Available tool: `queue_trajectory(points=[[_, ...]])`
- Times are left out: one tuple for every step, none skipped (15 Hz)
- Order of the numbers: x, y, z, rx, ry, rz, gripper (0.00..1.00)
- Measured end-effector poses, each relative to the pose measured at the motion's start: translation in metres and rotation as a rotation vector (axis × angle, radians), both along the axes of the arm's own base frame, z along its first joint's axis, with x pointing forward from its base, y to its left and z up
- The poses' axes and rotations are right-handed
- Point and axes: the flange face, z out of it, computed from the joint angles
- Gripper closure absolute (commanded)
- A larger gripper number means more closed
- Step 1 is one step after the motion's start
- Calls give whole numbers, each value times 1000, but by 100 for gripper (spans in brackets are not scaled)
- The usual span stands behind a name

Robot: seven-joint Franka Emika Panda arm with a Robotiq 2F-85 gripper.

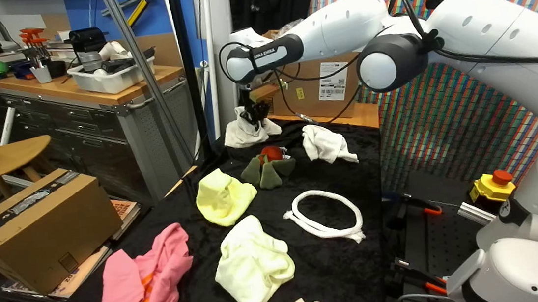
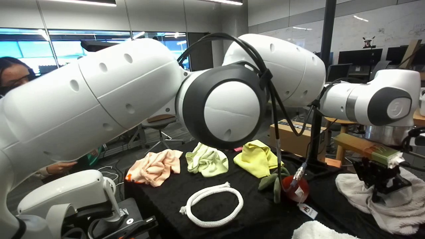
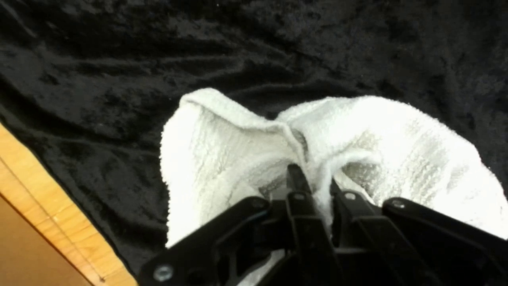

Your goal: Put all the object in the right back

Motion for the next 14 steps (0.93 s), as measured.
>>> queue_trajectory(points=[[-1,2,2,7,13,8,93],[-2,4,6,16,25,20,90],[-3,6,11,25,37,35,91],[-4,8,18,35,48,53,90],[-4,11,27,45,56,71,91],[-5,13,38,55,64,92,90],[-7,15,50,64,70,114,91],[-8,17,63,74,77,133,91],[-11,19,77,82,85,149,91],[-14,20,90,89,92,161,90],[-17,22,103,95,97,173,91],[-20,23,115,101,102,182,90],[-24,24,127,105,105,191,90],[-28,25,139,110,108,199,91]])
